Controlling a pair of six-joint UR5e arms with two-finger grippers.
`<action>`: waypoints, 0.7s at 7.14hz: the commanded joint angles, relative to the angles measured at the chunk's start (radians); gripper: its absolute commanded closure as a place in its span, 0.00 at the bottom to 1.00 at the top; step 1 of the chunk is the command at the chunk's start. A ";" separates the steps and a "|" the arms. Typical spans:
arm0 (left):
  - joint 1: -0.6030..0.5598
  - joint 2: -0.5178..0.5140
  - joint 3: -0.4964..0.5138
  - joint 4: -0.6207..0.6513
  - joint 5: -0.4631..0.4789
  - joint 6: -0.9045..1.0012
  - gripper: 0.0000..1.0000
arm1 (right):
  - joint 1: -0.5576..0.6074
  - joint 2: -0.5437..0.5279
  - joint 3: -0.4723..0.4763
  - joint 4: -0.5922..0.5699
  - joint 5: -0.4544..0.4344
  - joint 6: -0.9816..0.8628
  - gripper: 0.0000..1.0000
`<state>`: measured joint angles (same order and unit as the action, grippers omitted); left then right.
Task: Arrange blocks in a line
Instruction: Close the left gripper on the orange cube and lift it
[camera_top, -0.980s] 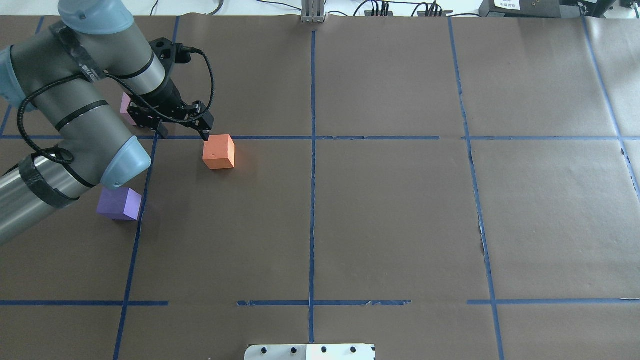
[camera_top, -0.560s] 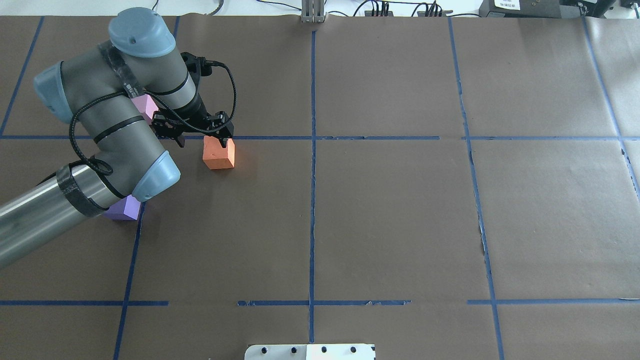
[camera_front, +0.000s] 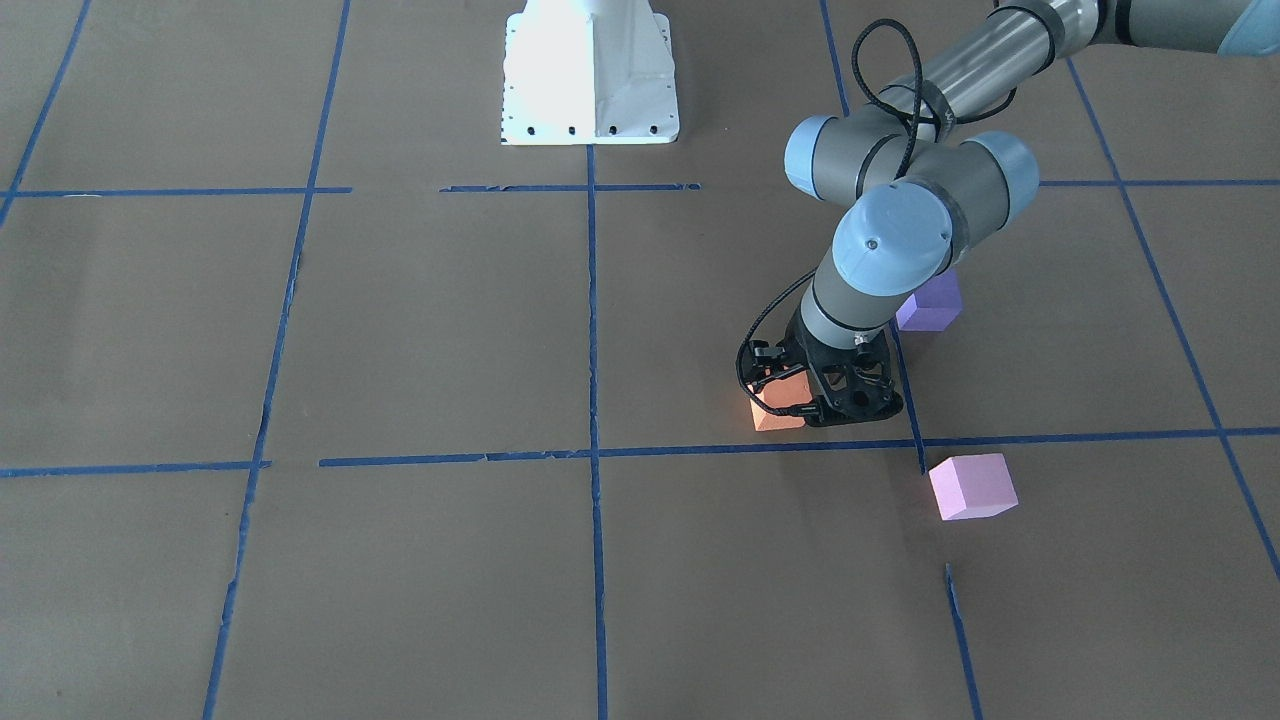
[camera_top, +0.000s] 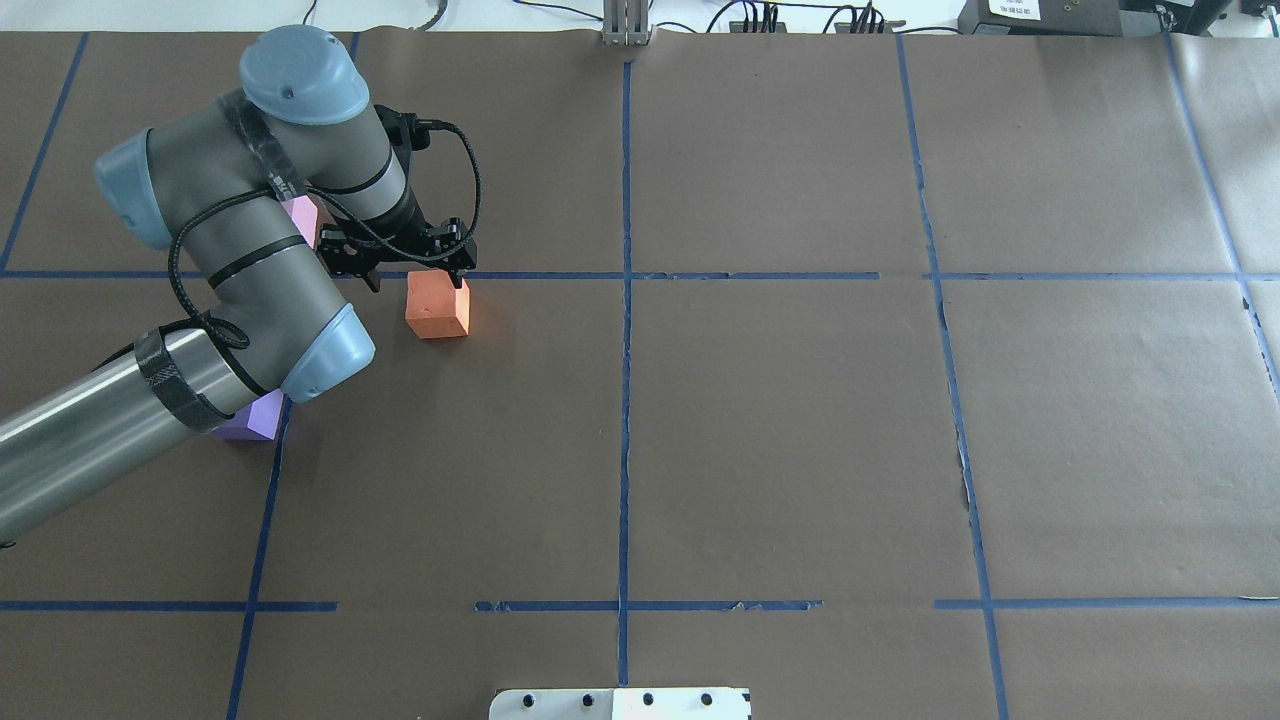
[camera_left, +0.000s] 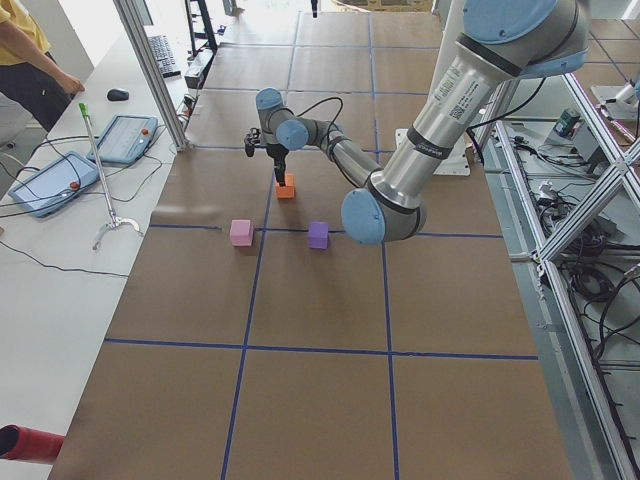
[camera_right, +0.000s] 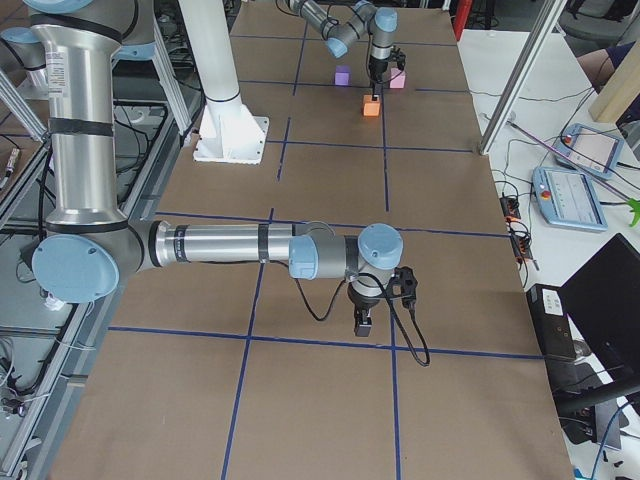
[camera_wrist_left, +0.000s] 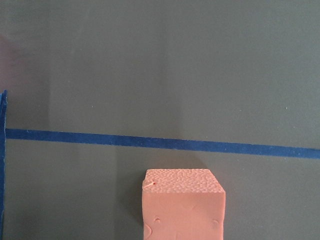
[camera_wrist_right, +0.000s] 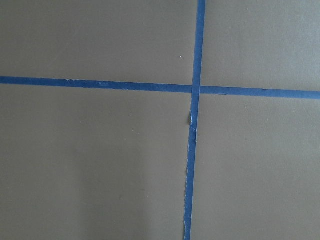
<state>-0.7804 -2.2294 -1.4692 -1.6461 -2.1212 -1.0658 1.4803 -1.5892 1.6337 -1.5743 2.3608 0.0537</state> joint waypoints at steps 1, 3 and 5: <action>0.009 -0.001 0.027 -0.035 0.000 -0.023 0.04 | 0.000 0.000 0.000 0.000 0.000 0.000 0.00; 0.018 -0.004 0.070 -0.081 0.001 -0.036 0.05 | 0.000 0.000 0.000 0.000 0.000 0.000 0.00; 0.036 -0.004 0.102 -0.118 0.000 -0.036 0.05 | 0.000 0.000 0.000 0.000 0.000 0.000 0.00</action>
<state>-0.7584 -2.2330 -1.3860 -1.7415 -2.1211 -1.1007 1.4803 -1.5892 1.6337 -1.5739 2.3608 0.0537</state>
